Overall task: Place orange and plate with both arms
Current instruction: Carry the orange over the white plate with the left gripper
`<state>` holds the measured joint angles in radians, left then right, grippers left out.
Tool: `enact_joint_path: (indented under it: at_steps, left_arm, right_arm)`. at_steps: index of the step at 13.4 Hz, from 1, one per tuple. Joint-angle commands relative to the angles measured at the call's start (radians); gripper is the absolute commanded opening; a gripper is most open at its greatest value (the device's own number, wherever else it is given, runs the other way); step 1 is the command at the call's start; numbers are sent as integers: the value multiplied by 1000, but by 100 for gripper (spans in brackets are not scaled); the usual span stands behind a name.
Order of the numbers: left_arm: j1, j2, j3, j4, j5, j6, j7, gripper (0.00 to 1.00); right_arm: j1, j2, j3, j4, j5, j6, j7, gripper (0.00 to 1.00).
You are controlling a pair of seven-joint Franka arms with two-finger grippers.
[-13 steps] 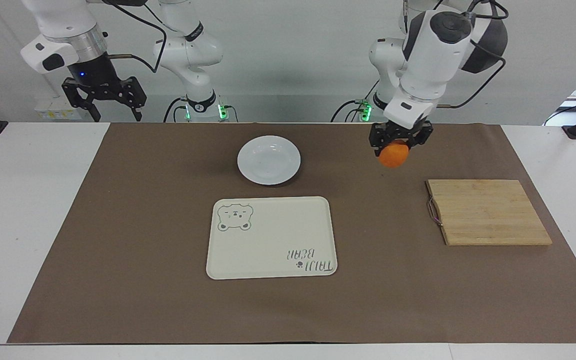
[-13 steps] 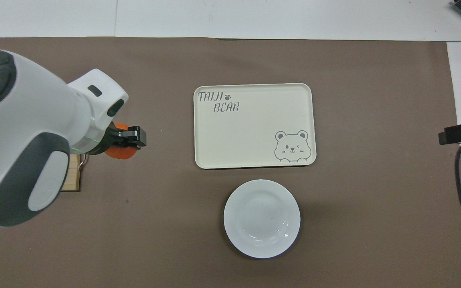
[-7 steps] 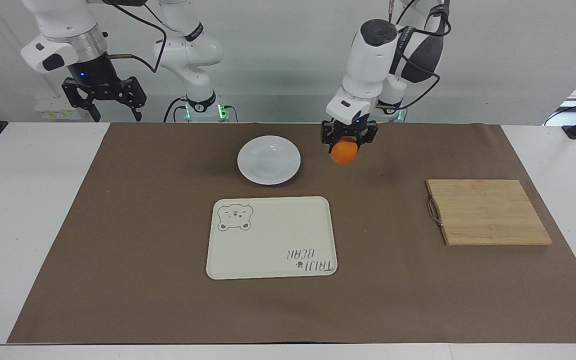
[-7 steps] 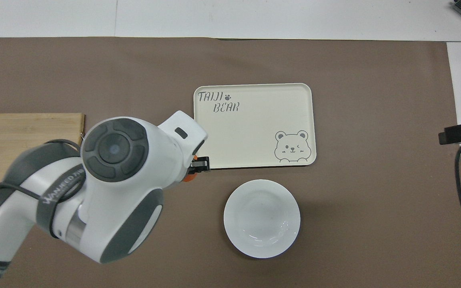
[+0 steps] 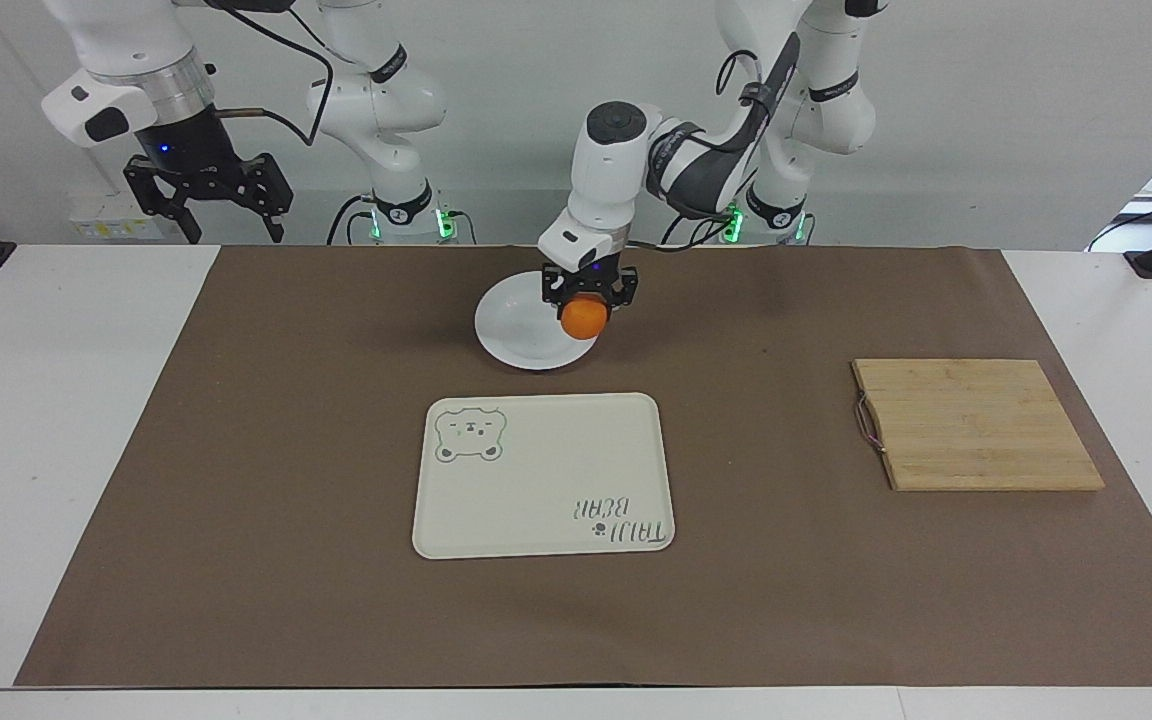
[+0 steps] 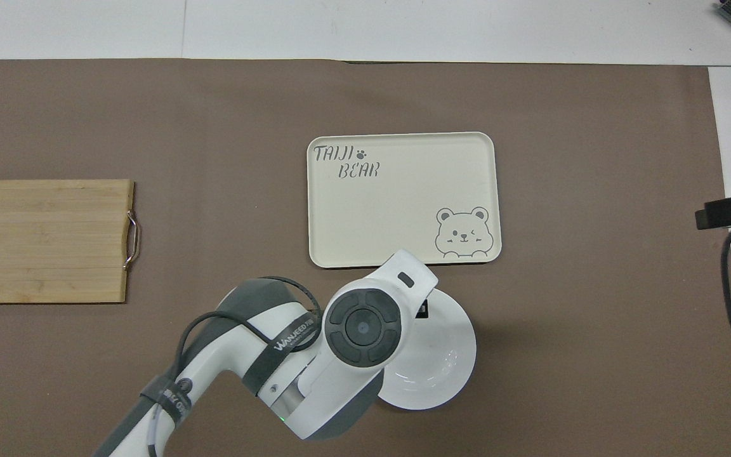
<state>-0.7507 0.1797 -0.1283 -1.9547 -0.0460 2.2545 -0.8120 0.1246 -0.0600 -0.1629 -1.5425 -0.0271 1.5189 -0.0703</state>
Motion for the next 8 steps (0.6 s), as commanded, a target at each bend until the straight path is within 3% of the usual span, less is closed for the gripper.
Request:
enact_joint_path:
  at_steps: [1, 3, 4, 6, 7, 8]
  left_arm:
    - [-67, -17, 21, -82, -11, 109, -29, 0]
    - [-114, -10, 21, -108, -11, 135, -65, 2]
    - [-119, 10, 21, -119, -11, 163, -65, 8]
    - [-115, 21, 21, -127, -11, 200, -55, 88]
    - [-119, 21, 22, -119, -11, 195, -58, 100]
    - [-119, 20, 22, -119, -11, 194, -53, 100]
  right_arm:
    - [-8, -12, 5, -8, -4, -9, -22, 100]
    - [-8, -12, 5, -8, -4, -9, -23, 100]
    - [-8, -12, 5, -8, -4, -9, -23, 100]
    - [-8, -12, 5, -8, -4, -9, -23, 100]
    - [-8, -12, 5, -8, -2, -9, -23, 100]
    - [-8, -12, 5, -8, -2, -9, -23, 100]
